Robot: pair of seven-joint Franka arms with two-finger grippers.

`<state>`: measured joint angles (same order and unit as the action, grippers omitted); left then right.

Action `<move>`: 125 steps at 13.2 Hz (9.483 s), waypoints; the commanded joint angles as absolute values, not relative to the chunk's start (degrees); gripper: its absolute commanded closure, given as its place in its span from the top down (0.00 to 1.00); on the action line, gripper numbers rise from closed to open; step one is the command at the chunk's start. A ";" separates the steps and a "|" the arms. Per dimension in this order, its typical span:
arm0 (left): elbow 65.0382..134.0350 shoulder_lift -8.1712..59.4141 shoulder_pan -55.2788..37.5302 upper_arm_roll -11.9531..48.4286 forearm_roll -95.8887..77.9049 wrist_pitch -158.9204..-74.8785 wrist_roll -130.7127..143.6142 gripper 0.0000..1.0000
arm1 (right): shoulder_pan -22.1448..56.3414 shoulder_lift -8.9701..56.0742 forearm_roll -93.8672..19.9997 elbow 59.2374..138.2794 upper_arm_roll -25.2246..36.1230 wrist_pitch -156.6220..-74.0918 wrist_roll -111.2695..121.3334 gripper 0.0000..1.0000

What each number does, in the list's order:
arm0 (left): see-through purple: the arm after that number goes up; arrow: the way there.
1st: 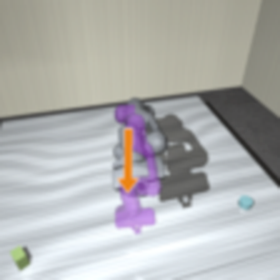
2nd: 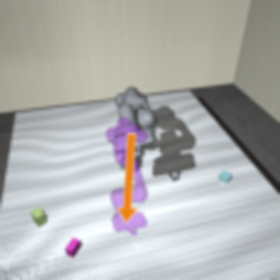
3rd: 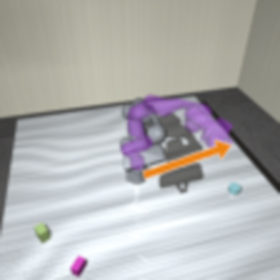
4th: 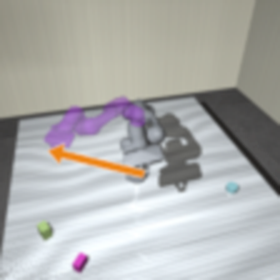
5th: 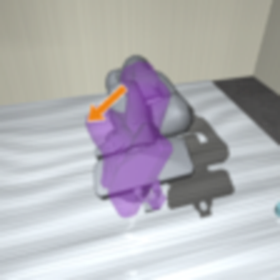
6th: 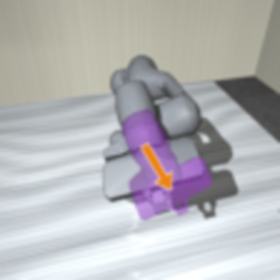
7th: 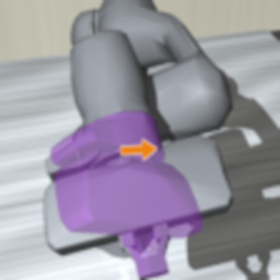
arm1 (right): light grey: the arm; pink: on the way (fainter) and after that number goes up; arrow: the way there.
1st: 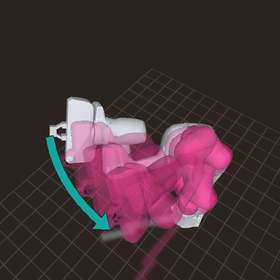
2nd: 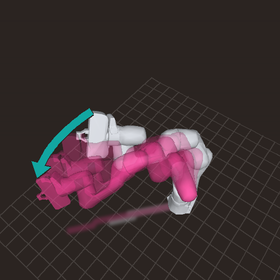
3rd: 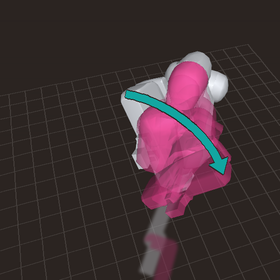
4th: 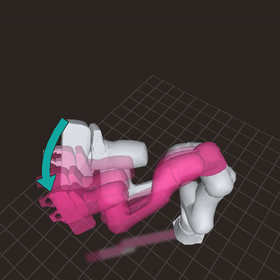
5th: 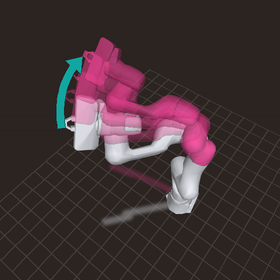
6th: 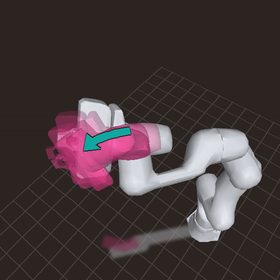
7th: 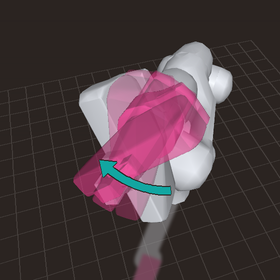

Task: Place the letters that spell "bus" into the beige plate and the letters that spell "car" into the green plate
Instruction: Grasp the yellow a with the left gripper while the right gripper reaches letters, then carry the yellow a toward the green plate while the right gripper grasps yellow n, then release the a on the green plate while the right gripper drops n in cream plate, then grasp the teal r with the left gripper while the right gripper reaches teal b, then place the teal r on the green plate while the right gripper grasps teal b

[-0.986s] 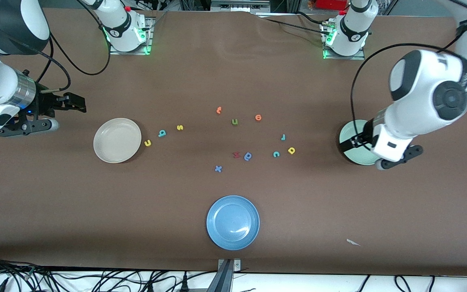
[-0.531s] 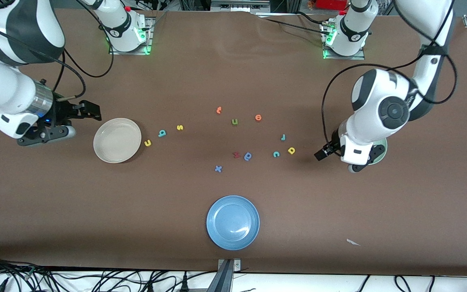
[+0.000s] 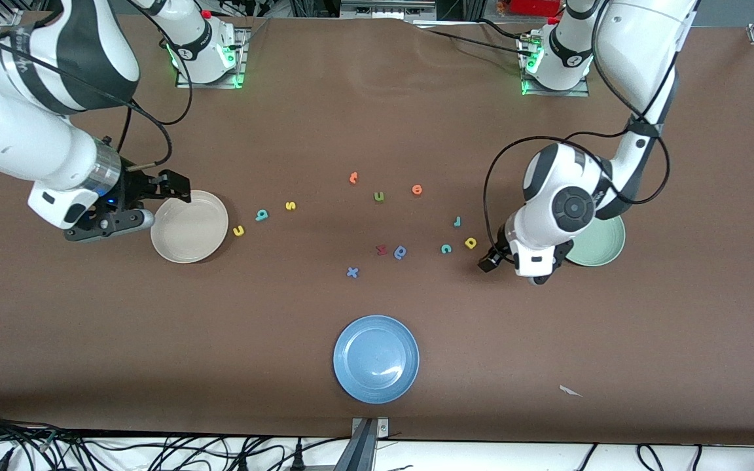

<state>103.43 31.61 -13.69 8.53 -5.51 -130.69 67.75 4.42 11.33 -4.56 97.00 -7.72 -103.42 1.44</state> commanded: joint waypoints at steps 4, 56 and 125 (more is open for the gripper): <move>106.87 34.28 -15.03 8.17 -6.94 -138.68 72.41 0.88 | 3.96 10.81 -5.45 104.66 -9.75 -112.30 0.97 1.00; 112.42 20.22 5.63 8.35 3.08 -119.88 27.41 0.95 | 1.49 25.84 14.68 131.92 -13.01 -166.38 8.79 1.00; 107.84 22.94 16.94 21.88 10.79 -115.58 29.56 0.00 | -0.62 25.05 14.85 130.51 -21.97 -158.73 -8.26 0.99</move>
